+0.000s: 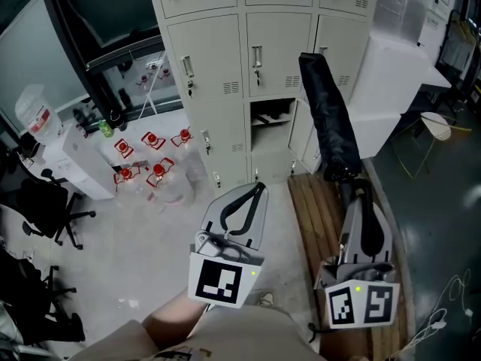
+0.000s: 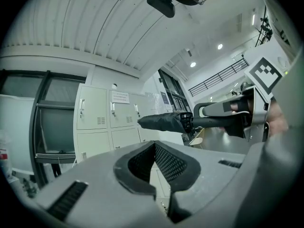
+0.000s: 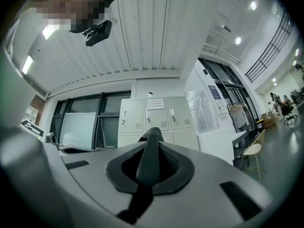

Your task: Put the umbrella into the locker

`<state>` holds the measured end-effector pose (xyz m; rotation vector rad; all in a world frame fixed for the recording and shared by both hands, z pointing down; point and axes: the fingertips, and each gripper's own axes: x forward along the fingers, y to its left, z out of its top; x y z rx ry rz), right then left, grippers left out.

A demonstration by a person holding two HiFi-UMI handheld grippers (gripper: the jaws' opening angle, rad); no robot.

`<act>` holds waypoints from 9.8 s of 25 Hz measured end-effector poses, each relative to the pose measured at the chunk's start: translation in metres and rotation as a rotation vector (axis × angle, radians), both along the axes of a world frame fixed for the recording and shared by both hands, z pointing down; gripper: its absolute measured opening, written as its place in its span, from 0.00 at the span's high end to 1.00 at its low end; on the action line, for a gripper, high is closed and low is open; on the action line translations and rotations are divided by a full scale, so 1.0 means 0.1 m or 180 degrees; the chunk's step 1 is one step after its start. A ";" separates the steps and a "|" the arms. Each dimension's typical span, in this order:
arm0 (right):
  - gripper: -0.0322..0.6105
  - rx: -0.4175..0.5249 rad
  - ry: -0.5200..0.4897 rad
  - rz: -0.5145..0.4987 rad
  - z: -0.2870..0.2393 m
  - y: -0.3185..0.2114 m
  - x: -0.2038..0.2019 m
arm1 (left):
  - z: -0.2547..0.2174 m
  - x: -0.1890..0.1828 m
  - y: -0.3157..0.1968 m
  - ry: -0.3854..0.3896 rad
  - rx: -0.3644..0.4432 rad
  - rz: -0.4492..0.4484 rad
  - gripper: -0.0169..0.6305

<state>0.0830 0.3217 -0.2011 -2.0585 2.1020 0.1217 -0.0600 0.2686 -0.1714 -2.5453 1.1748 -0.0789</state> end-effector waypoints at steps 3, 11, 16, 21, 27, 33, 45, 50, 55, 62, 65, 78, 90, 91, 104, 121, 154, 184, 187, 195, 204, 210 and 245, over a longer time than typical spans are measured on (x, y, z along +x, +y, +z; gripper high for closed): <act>0.94 -0.0021 -0.0001 -0.0011 0.03 0.00 0.09 | 0.02 0.09 0.02 -0.0017 -0.0007 -0.0013 0.96; 0.94 -0.0075 0.0044 -0.0127 0.18 -0.02 0.37 | 0.12 0.35 0.05 0.0046 -0.0013 -0.0119 0.96; 0.94 -0.0126 0.0036 -0.0174 0.30 -0.07 0.50 | 0.25 0.45 0.06 0.0031 -0.0046 -0.0194 0.96; 0.94 -0.0164 0.0070 -0.0197 0.41 -0.21 0.56 | 0.30 0.47 -0.05 0.0068 -0.0029 -0.0248 0.96; 0.94 -0.0173 0.0172 -0.0200 0.69 -0.44 0.56 | 0.56 0.47 -0.31 0.0145 -0.0043 -0.0273 0.96; 0.94 -0.0274 0.0124 -0.0179 1.10 -0.74 0.58 | 0.78 0.42 -0.56 0.0230 0.0058 -0.0286 0.96; 0.94 -0.0579 0.0161 -0.0292 1.71 -1.48 0.41 | 1.36 0.26 -1.37 0.0007 -0.0078 -0.0464 0.96; 0.94 -0.0674 0.0169 -0.0273 1.92 -1.85 0.41 | 1.56 0.30 -1.79 0.0066 -0.0164 -0.0451 0.96; 0.94 -0.0707 0.0188 -0.0292 2.20 -2.27 0.36 | 1.80 0.28 -2.27 0.0030 -0.0125 -0.0416 0.96; 0.94 -0.0754 0.0268 -0.0233 2.80 -2.84 0.37 | 2.39 0.35 -2.91 0.0019 -0.0252 -0.0339 0.96; 0.94 -0.0766 0.0248 -0.0241 3.08 -3.06 0.36 | 2.66 0.35 -3.16 0.0047 -0.0281 -0.0327 0.96; 0.94 -0.0923 0.0226 -0.0250 4.45 -3.56 0.28 | 4.04 0.38 -3.80 0.0094 -0.0488 -0.0329 0.96; 0.94 -0.1127 0.0177 -0.0177 5.43 -4.01 0.34 | 4.90 0.47 -4.27 0.0037 -0.0543 -0.0180 0.96; 0.94 -0.1140 0.0183 -0.0176 5.49 -4.06 0.35 | 4.96 0.48 -4.32 0.0043 -0.0549 -0.0183 0.96; 0.94 -0.1173 0.0223 -0.0098 5.98 -5.07 0.29 | 5.48 0.66 -5.12 -0.0024 -0.0694 0.0099 0.96; 0.94 -0.1020 0.0245 -0.0013 6.36 -6.36 0.37 | 5.92 0.84 -6.05 0.0224 -0.0744 0.0221 0.96; 0.94 -0.0655 0.0597 -0.0360 7.51 -6.84 0.42 | 7.21 1.03 -6.28 0.0382 -0.0739 -0.0228 0.96; 0.94 -0.0903 0.0877 -0.0619 7.53 -7.60 0.26 | 7.28 1.02 -6.59 0.0395 -0.0715 -0.0346 0.96; 0.94 -0.0945 0.0843 -0.0666 7.50 -7.69 0.25 | 7.27 1.02 -6.60 0.0391 -0.0714 -0.0342 0.96; 0.94 -0.1078 0.0909 -0.0698 7.52 -7.93 0.19 | 7.19 1.04 -6.58 0.0403 -0.0683 -0.0261 0.96; 0.94 -0.1355 0.1081 -0.0839 7.76 -8.03 -0.02 | 7.11 0.96 -6.54 0.0457 -0.0660 -0.0249 0.96; 0.91 -0.1464 0.1290 -0.0770 7.79 -8.02 -0.01 | 7.07 0.92 -6.53 0.0489 -0.0649 -0.0275 0.96; 0.90 -0.0338 0.0699 -0.1014 6.48 -6.41 0.41 | 6.27 0.61 -5.72 0.0280 0.0032 -0.0299 0.96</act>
